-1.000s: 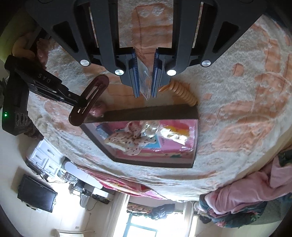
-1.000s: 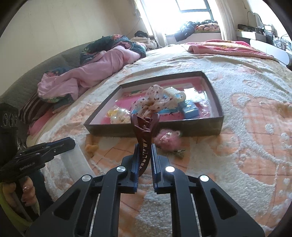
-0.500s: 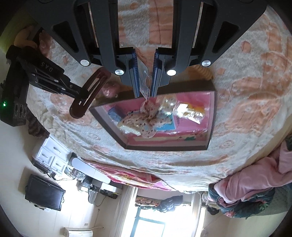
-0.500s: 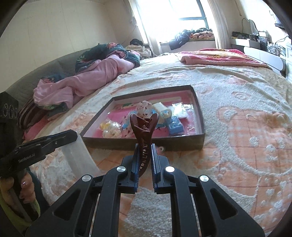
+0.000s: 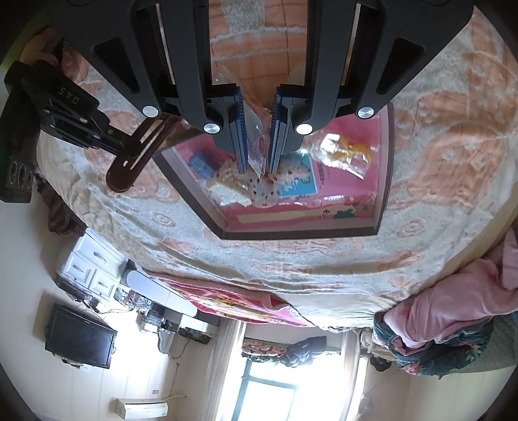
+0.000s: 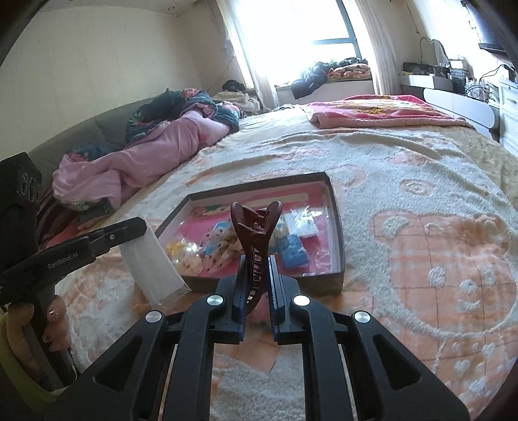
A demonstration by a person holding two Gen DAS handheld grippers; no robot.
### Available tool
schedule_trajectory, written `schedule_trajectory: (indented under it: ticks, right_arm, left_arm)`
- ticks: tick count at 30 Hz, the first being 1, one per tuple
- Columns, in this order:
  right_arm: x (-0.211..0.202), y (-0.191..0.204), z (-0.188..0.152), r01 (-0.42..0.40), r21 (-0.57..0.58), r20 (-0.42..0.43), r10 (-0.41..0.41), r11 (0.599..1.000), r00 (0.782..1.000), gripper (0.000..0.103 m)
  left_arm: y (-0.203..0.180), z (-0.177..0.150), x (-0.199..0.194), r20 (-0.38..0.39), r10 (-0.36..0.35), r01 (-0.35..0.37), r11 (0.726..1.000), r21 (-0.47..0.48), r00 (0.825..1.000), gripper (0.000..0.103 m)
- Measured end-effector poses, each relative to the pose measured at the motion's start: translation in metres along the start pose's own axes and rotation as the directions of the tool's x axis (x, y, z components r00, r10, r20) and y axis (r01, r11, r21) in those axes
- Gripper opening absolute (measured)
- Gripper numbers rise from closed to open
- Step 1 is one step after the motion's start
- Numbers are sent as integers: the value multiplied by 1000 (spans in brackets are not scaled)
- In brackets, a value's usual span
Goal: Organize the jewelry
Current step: 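Lower the comb and clear bag into the tray and open both tools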
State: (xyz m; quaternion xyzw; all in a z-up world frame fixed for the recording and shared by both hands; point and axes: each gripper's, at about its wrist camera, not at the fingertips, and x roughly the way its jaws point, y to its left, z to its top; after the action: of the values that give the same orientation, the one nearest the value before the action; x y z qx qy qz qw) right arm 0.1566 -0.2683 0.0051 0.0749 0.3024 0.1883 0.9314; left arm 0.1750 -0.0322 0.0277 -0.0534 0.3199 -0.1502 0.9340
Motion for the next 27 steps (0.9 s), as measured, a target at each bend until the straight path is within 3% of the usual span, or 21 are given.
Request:
schedule_trajectory:
  ticks: [13, 27]
  right_arm:
    - [18, -14, 25, 45, 6, 19, -46, 999, 999, 11]
    - [65, -6, 39, 39, -29, -24, -39, 999, 999, 11]
  left_arm:
    - [25, 25, 20, 30, 43, -42, 999, -34, 999, 7]
    - [64, 33, 53, 27, 90, -88, 992, -87, 996, 7]
